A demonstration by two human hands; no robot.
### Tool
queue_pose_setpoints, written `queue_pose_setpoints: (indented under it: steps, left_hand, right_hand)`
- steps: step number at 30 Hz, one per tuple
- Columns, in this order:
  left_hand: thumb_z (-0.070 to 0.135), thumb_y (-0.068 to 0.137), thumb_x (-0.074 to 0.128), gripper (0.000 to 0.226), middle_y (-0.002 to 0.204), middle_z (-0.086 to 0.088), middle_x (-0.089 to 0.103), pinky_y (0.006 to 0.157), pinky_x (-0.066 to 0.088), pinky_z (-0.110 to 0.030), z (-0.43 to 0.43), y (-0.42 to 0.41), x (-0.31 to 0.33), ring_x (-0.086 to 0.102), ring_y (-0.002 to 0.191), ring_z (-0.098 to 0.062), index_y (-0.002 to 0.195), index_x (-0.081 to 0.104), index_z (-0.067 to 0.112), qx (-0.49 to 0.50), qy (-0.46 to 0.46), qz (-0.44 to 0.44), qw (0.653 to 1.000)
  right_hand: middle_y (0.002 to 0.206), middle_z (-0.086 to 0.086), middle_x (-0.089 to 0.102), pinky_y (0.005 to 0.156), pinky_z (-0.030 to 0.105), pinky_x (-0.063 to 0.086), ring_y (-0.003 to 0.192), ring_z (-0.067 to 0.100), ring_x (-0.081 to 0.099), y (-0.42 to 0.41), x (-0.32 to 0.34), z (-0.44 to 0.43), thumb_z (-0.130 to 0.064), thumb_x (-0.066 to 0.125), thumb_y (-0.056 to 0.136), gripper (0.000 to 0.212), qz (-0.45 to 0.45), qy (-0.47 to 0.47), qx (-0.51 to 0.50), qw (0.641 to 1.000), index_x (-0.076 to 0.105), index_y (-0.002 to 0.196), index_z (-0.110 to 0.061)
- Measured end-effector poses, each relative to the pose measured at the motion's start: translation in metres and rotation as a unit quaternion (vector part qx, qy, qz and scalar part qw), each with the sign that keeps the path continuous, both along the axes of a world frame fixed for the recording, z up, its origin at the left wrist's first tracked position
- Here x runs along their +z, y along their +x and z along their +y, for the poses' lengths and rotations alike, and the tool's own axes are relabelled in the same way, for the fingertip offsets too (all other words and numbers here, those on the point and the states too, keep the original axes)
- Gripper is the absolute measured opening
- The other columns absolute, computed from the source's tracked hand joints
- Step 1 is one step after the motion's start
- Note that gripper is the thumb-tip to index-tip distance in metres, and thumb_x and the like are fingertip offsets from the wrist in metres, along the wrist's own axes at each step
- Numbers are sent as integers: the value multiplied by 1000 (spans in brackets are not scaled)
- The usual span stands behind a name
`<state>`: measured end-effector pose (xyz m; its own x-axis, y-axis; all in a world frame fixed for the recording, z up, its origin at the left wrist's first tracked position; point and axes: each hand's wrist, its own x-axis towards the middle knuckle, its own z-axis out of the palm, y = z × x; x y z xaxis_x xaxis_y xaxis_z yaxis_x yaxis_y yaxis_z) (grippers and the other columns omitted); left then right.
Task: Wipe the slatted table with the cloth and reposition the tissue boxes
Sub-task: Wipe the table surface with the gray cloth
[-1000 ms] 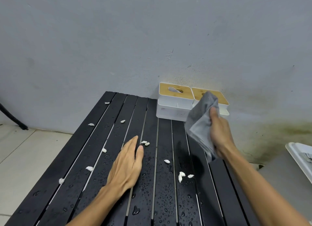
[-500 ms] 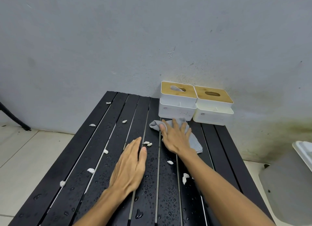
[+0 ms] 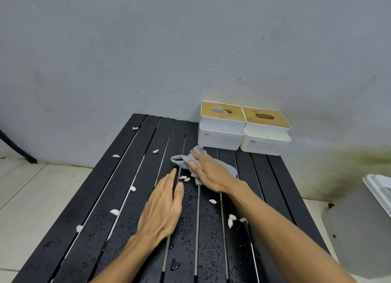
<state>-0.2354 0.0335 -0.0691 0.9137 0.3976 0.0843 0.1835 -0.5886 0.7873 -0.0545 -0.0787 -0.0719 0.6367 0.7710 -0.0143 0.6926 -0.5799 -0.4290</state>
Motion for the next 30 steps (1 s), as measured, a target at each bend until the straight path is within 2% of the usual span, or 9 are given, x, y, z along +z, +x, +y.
queue_pose_setpoints:
  steps: [7, 10, 14, 16, 18, 21, 24, 27, 30]
  left_hand:
    - [47, 102, 23, 55, 156, 15, 31, 102, 25, -22, 4, 0, 0, 31, 141, -4, 155, 19, 33, 2, -30, -19, 999]
    - [48, 102, 22, 54, 158, 14, 29, 109, 20, -23, 3, -1, 0, 24, 144, -3, 154, 24, 32, -4, -21, 2, 1000]
    - [47, 103, 22, 54, 161, 10, 24, 115, 4, -18, -1, -1, 1, 13, 148, -3, 154, 24, 31, -10, 3, 22, 1000]
    - [45, 104, 23, 53, 161, 10, 23, 112, 1, -15, -1, 0, 1, 12, 148, -3, 155, 24, 30, -10, 5, 23, 1000]
    - [47, 103, 22, 54, 161, 11, 24, 114, 4, -18, 0, 0, 0, 13, 148, -3, 155, 23, 31, -6, -3, 20, 1000]
    - [48, 103, 22, 54, 160, 14, 26, 116, 14, -26, 2, 0, -1, 19, 147, -3, 155, 22, 33, -4, -16, 4, 1000]
    - [46, 103, 22, 53, 159, 15, 27, 112, 18, -24, 4, 1, -3, 23, 145, -2, 154, 24, 32, 1, -29, -5, 1000]
    - [54, 95, 19, 63, 158, 12, 31, 109, 20, -21, 7, 4, -7, 28, 142, -2, 154, 26, 31, 0, -57, -21, 998]
    - [54, 92, 19, 68, 157, 10, 34, 108, 22, -22, 9, 5, -10, 31, 139, 1, 153, 28, 28, 5, -88, -37, 995]
  right_hand:
    - [108, -1, 59, 98, 26, 43, 105, 16, 57, -60, 30, -58, -37, 24, 111, 40, 26, 48, 118, 991, 50, 140, -31]
    - [68, -8, 63, 65, 20, 43, 65, 6, 59, -82, 34, -88, -57, 25, 103, 69, 104, 133, 19, 985, 71, 90, -8]
    - [52, -6, 52, 53, 18, 34, 49, 4, 46, -64, 50, -102, -63, 31, 100, 65, 104, 237, -161, 952, 49, 52, -22]
    - [67, -7, 59, 58, 14, 36, 63, 5, 56, -48, 58, -98, -50, 26, 105, 53, 45, 189, -184, 964, 54, 64, -30]
    - [106, 5, 64, 78, 24, 43, 94, 17, 62, -29, 47, -91, -50, 18, 106, 52, 22, 116, -156, 981, 66, 112, -30]
    - [146, 7, 46, 110, 42, 36, 136, 27, 44, -17, 19, -71, -73, 5, 96, 78, 0, 40, -106, 994, 36, 153, -31]
    - [162, 5, 28, 121, 50, 22, 151, 28, 20, -32, 5, -50, -70, 9, 98, 80, -21, 18, -63, 998, 36, 153, -18]
    - [166, -6, 18, 126, 38, 9, 154, 13, 6, -59, 5, -54, -56, 16, 106, 61, -18, 10, 58, 998, 32, 156, -26]
    - [143, -17, 55, 114, 22, 32, 136, -3, 43, -74, 14, -71, -44, 23, 109, 48, 60, 75, 89, 991, 63, 131, -29]
